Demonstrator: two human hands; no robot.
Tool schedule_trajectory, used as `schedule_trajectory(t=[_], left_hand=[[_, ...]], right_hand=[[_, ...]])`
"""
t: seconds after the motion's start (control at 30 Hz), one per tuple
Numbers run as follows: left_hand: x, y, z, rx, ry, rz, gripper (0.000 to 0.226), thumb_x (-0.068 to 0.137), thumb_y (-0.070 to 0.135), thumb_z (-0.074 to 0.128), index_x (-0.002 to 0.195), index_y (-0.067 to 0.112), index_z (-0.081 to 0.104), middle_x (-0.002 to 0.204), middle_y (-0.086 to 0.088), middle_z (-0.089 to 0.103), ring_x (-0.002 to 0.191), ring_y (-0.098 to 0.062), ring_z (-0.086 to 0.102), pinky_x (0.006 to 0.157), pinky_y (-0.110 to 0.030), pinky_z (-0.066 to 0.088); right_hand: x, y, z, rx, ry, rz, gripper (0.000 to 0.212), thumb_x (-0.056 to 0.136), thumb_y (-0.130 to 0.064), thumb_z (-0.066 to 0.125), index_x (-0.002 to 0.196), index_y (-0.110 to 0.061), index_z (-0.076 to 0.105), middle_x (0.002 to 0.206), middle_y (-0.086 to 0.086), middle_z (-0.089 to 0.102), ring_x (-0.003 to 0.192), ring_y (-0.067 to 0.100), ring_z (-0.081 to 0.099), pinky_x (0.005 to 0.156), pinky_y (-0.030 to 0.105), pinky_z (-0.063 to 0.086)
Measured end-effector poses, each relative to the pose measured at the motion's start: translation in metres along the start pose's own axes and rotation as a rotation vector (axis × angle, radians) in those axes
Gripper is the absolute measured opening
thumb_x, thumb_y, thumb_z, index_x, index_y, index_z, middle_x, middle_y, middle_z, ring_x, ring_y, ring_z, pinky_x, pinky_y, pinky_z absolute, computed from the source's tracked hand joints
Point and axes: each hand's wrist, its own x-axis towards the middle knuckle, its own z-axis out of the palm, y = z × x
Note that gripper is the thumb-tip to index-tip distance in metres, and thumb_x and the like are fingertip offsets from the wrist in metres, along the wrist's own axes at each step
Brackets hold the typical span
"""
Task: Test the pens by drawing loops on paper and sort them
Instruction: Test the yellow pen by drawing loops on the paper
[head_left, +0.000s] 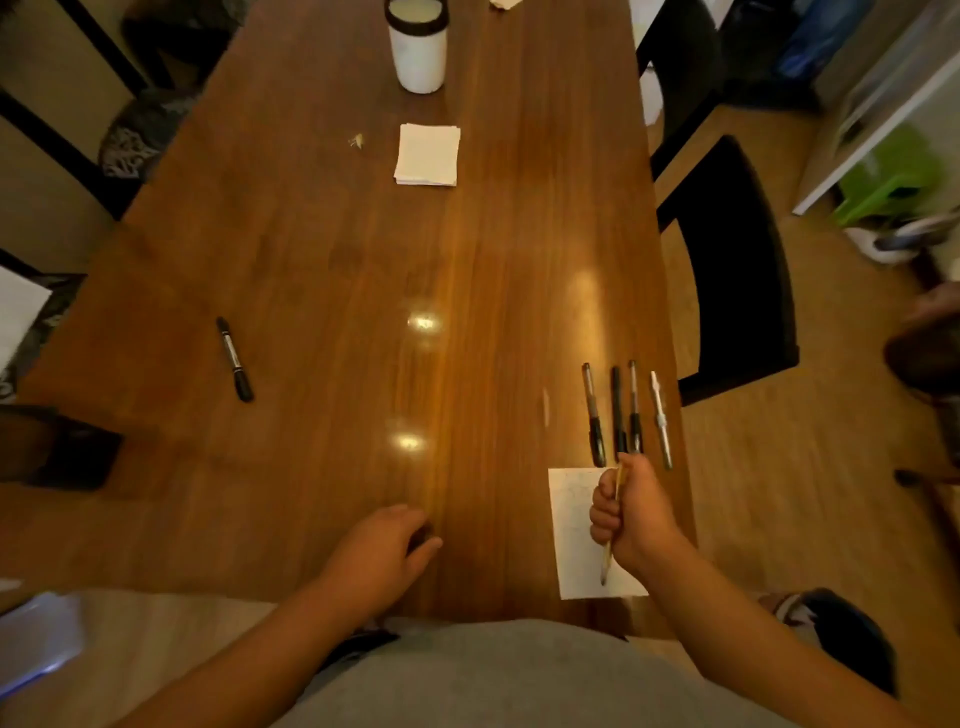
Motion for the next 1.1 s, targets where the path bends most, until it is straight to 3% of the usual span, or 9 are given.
schedule_trajectory(t=[0.37, 0.47, 0.53, 0.63, 0.7, 0.8, 0.87, 0.97, 1.1], left_hand=[[-0.003, 0.107, 0.061, -0.022, -0.058, 0.012, 0.022, 0.094, 0.046, 0.051, 0.110, 0.033, 0.059, 0.107, 0.013, 0.058, 0.095, -0.002, 0.052, 0.085, -0.023, 0.048], [-0.005, 0.116, 0.068, 0.108, -0.092, 0.085, 0.028, 0.096, 0.045, 0.048, 0.118, 0.030, 0.057, 0.117, 0.009, 0.057, 0.104, -0.007, 0.050, 0.090, -0.026, 0.046], [-0.007, 0.119, 0.073, 0.191, -0.113, 0.152, 0.034, 0.096, 0.044, 0.046, 0.126, 0.027, 0.054, 0.126, 0.006, 0.053, 0.113, -0.010, 0.047, 0.096, -0.028, 0.043], [-0.009, 0.122, 0.082, 0.259, -0.144, 0.234, 0.042, 0.097, 0.044, 0.045, 0.134, 0.025, 0.048, 0.137, 0.004, 0.047, 0.124, -0.014, 0.042, 0.103, -0.031, 0.038], [-0.010, 0.123, 0.088, 0.283, -0.136, 0.292, 0.043, 0.097, 0.044, 0.045, 0.136, 0.024, 0.047, 0.139, 0.002, 0.046, 0.126, -0.016, 0.040, 0.104, -0.032, 0.036], [-0.010, 0.126, 0.097, 0.279, -0.114, 0.332, 0.048, 0.097, 0.044, 0.046, 0.140, 0.023, 0.041, 0.144, 0.000, 0.042, 0.130, -0.018, 0.038, 0.106, -0.034, 0.033], [-0.009, 0.128, 0.103, 0.286, -0.116, 0.351, 0.054, 0.096, 0.045, 0.046, 0.144, 0.023, 0.033, 0.148, -0.001, 0.037, 0.133, -0.020, 0.035, 0.109, -0.035, 0.029], [-0.006, 0.126, 0.108, 0.327, -0.131, 0.372, 0.059, 0.094, 0.044, 0.049, 0.146, 0.023, 0.029, 0.151, -0.003, 0.032, 0.136, -0.023, 0.031, 0.110, -0.038, 0.027], [-0.005, 0.124, 0.109, 0.380, -0.119, 0.397, 0.054, 0.095, 0.041, 0.051, 0.142, 0.021, 0.036, 0.149, -0.004, 0.035, 0.135, -0.024, 0.033, 0.109, -0.039, 0.030]], right_hand=[[0.004, -0.017, -0.054, 0.000, -0.066, 0.005, 0.059, 0.098, -0.052, 0.036, 0.057, -0.012, 0.051, 0.056, 0.006, 0.039, 0.045, 0.014, 0.032, 0.044, 0.025, 0.026], [-0.001, -0.017, -0.054, -0.056, -0.045, -0.033, 0.049, 0.097, -0.053, 0.046, 0.085, -0.009, 0.064, 0.058, 0.004, 0.041, 0.047, 0.013, 0.032, 0.043, 0.025, 0.027], [-0.004, -0.017, -0.054, -0.151, -0.001, -0.094, 0.034, 0.098, -0.039, 0.054, 0.103, -0.008, 0.067, 0.061, 0.005, 0.047, 0.047, 0.013, 0.038, 0.043, 0.024, 0.034], [-0.013, -0.014, -0.053, -0.204, -0.001, -0.176, 0.026, 0.097, -0.024, 0.056, 0.096, -0.002, 0.070, 0.071, 0.012, 0.064, 0.060, 0.021, 0.061, 0.059, 0.033, 0.054], [-0.020, -0.008, -0.055, -0.290, 0.007, -0.217, 0.033, 0.098, -0.032, 0.051, 0.091, -0.006, 0.070, 0.088, 0.010, 0.069, 0.080, 0.026, 0.067, 0.072, 0.036, 0.056], [-0.029, 0.005, -0.061, -0.510, -0.014, -0.322, 0.049, 0.097, -0.056, 0.040, 0.089, -0.018, 0.069, 0.084, 0.002, 0.068, 0.078, 0.019, 0.065, 0.063, 0.026, 0.053], [-0.033, 0.014, -0.064, -0.606, -0.069, -0.413, 0.043, 0.091, -0.060, 0.044, 0.089, -0.025, 0.069, 0.078, -0.003, 0.068, 0.074, 0.016, 0.065, 0.061, 0.024, 0.053], [-0.029, 0.027, -0.068, -0.813, -0.149, -0.553, 0.006, 0.092, -0.038, 0.063, 0.088, -0.034, 0.065, 0.084, -0.015, 0.066, 0.080, 0.009, 0.064, 0.065, 0.019, 0.054], [-0.028, 0.038, -0.065, -0.923, -0.129, -0.602, 0.016, 0.088, -0.024, 0.069, 0.083, -0.035, 0.058, 0.082, -0.018, 0.061, 0.078, 0.005, 0.060, 0.054, 0.007, 0.045]])
